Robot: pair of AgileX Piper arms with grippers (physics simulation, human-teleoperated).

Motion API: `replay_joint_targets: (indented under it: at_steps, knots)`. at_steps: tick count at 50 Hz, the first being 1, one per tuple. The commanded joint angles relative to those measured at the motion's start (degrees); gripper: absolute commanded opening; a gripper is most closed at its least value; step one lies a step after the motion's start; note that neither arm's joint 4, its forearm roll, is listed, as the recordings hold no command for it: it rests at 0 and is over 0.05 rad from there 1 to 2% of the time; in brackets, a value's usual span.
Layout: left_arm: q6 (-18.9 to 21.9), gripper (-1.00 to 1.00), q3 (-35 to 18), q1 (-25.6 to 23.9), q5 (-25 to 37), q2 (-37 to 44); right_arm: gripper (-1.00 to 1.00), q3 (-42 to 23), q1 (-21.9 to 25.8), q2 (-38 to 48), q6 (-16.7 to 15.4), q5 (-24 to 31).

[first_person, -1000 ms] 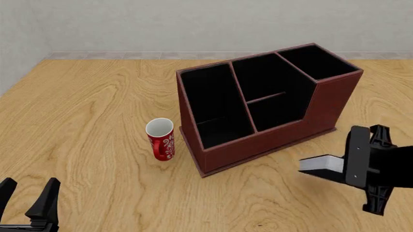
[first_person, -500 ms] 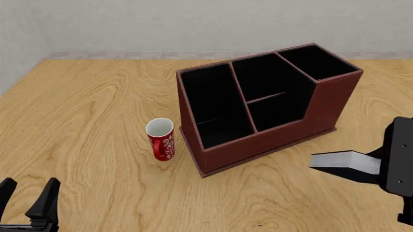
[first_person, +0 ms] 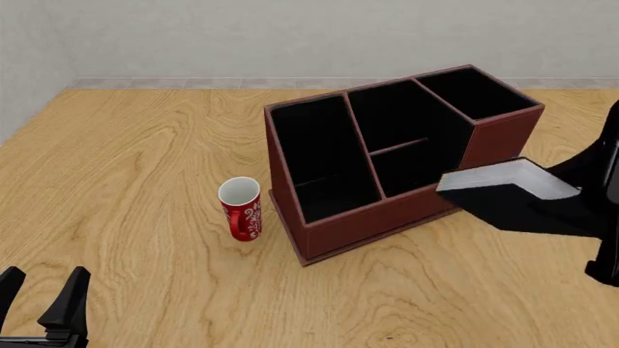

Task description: Pick up the book and place it in the left compartment of the caddy.

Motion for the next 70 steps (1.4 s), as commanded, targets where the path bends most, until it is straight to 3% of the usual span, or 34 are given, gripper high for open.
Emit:
replay_joint_targets:
  at_steps: [1, 7, 11, 22, 24, 29, 34, 35, 70]
  knots:
    - [0.0, 1.0, 0.0, 0.0, 0.0, 0.0, -1.0, -10.5, 8.6, 6.8, 13.5, 0.0]
    - [0.0, 1.0, 0.0, 0.0, 0.0, 0.0, -1.0, -16.8, 13.1, 12.4, 19.8, 0.0]
    - [0.0, 1.0, 0.0, 0.0, 0.0, 0.0, -1.0, -19.0, 14.2, 14.7, 20.9, 0.0]
    - [0.0, 1.0, 0.0, 0.0, 0.0, 0.0, -1.0, -25.7, 19.3, 21.3, 29.8, 0.0]
    - [0.0, 1.0, 0.0, 0.0, 0.0, 0.0, -1.0, -25.9, 19.5, 21.8, 29.9, 0.0]
    - [0.0, 1.0, 0.0, 0.0, 0.0, 0.0, -1.0, -29.0, 22.0, 24.5, 33.6, 0.0]
    - [0.0, 1.0, 0.0, 0.0, 0.0, 0.0, -1.0, -31.2, 21.7, 26.9, 34.2, 0.0]
    - [0.0, 1.0, 0.0, 0.0, 0.0, 0.0, -1.0, -32.7, 21.8, 27.7, 35.8, 0.0]
    - [0.0, 1.0, 0.0, 0.0, 0.0, 0.0, -1.0, -37.8, 19.8, 35.6, 37.9, 0.0]
